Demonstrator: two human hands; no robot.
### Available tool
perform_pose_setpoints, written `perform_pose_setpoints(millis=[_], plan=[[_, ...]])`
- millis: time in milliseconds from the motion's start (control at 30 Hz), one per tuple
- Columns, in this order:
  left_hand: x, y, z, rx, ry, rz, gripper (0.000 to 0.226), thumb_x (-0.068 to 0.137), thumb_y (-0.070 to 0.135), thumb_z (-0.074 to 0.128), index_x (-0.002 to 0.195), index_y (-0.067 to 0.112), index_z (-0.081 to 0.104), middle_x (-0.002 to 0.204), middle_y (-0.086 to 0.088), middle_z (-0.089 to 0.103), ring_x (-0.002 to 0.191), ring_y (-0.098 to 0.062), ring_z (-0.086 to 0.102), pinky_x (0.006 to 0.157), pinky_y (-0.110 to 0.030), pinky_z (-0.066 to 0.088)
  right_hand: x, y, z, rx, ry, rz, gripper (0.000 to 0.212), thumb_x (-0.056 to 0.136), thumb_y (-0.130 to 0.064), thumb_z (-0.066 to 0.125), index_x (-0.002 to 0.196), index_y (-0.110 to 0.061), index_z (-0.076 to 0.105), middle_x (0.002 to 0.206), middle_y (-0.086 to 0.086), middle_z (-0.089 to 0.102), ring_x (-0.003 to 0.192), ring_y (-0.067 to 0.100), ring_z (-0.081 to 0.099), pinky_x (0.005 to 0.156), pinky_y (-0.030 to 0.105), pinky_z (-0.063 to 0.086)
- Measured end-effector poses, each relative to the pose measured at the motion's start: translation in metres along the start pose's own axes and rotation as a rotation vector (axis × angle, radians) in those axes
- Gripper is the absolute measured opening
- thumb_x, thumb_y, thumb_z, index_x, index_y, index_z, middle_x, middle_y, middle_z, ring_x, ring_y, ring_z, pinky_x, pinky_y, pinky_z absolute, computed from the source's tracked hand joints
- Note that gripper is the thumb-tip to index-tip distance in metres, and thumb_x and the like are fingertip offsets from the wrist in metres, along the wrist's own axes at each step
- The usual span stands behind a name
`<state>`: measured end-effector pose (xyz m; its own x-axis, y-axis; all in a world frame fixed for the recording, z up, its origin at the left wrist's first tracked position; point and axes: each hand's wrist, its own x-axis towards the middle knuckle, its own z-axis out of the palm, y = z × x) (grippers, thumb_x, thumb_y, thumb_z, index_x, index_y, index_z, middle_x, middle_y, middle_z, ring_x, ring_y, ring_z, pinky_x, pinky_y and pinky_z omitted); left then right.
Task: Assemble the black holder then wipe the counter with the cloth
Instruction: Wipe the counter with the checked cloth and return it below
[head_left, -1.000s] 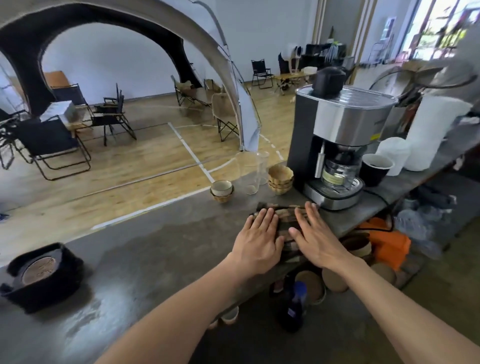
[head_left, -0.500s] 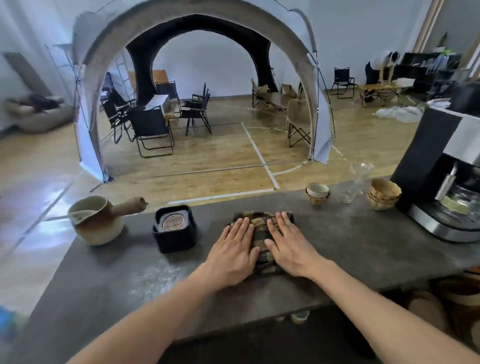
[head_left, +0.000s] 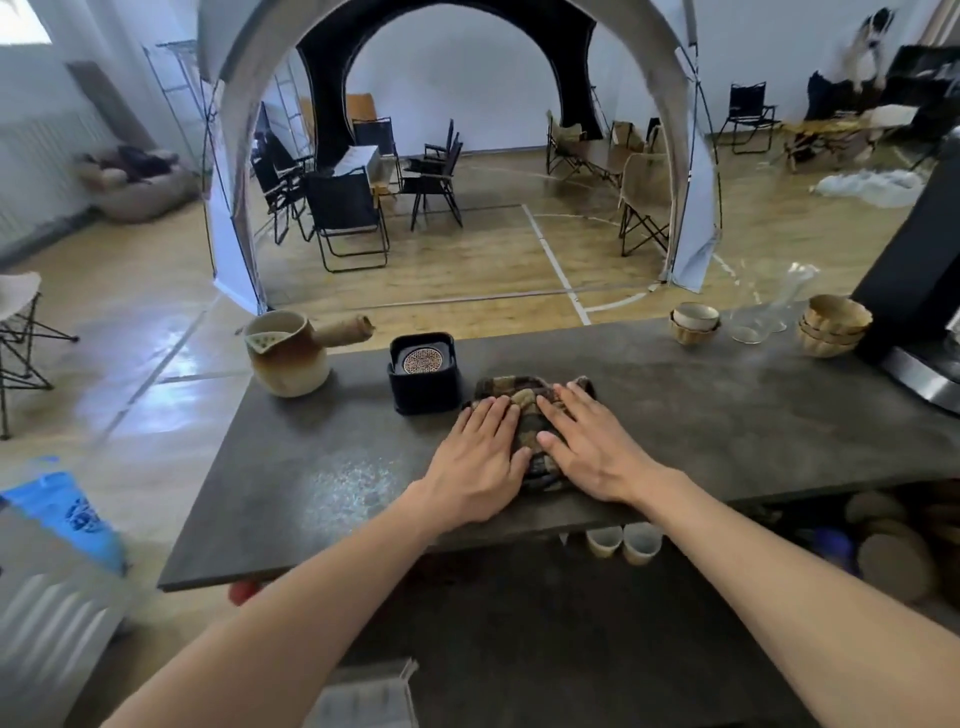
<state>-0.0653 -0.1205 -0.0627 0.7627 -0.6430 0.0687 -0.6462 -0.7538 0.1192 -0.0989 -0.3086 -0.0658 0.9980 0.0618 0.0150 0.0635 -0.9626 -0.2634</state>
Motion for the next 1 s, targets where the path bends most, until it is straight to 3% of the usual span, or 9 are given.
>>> perform_pose_setpoints(millis=[167,333,567,733,900,1000], plan=[[-0.083,-0.008,-0.012,0.008,0.016,0.03,0.067,0.1,0.051,0.014,0.155,0.013,0.008,0.164,-0.004,0.002,0.15,-0.015,-0.005,0.122,-0.033,-0.005,-0.057,-0.066,0.007,0.018,-0.017,-0.003,0.062,0.101,-0.049,0.023,0.156,-0.021,0.012,0.164,0.005,-0.002,0.15,0.019,-0.011,0.122,0.04,-0.002],[-0.151,-0.07,-0.019,0.108,0.024,-0.029,0.083,0.088,0.063,-0.009,0.156,0.016,0.006,0.163,0.0,0.0,0.15,-0.012,-0.008,0.121,-0.032,-0.005,-0.056,-0.151,0.029,0.012,-0.007,-0.092,0.064,0.101,-0.049,0.02,0.156,-0.017,0.01,0.164,0.011,-0.004,0.15,0.023,-0.013,0.121,0.042,-0.004],[-0.236,-0.18,-0.036,0.091,0.047,-0.164,0.079,0.095,0.065,0.004,0.153,0.015,0.02,0.161,0.0,0.016,0.15,-0.012,0.009,0.12,-0.028,0.002,-0.018,-0.273,0.063,0.028,-0.078,-0.26,0.066,0.1,-0.046,0.025,0.155,-0.01,0.013,0.162,0.02,-0.001,0.149,0.032,-0.012,0.121,0.049,-0.004],[-0.234,-0.172,-0.032,0.075,0.05,-0.176,0.076,0.098,0.06,0.008,0.151,0.007,0.025,0.158,-0.005,0.02,0.148,-0.012,0.011,0.119,-0.021,-0.005,-0.017,-0.261,0.066,0.009,-0.069,-0.322,0.064,0.102,-0.045,0.023,0.155,-0.009,0.015,0.163,0.016,0.001,0.15,0.027,-0.009,0.122,0.046,-0.002],[-0.215,-0.131,-0.028,0.046,0.06,-0.162,0.08,0.095,0.063,0.002,0.152,0.009,0.018,0.16,-0.004,0.014,0.146,0.0,-0.011,0.118,-0.021,-0.01,-0.032,-0.218,0.056,0.022,-0.034,-0.334,0.063,0.102,-0.043,0.022,0.155,-0.009,0.016,0.164,0.014,0.002,0.151,0.024,-0.007,0.122,0.041,-0.002],[-0.184,-0.082,-0.023,0.057,0.077,-0.112,0.09,0.088,0.069,-0.01,0.152,0.009,0.011,0.161,-0.003,0.004,0.146,-0.006,-0.019,0.116,-0.02,-0.016,-0.049,-0.167,0.042,0.018,-0.008,-0.31,0.062,0.102,-0.044,0.021,0.155,-0.011,0.016,0.164,0.012,0.002,0.151,0.022,-0.006,0.122,0.039,-0.002]])
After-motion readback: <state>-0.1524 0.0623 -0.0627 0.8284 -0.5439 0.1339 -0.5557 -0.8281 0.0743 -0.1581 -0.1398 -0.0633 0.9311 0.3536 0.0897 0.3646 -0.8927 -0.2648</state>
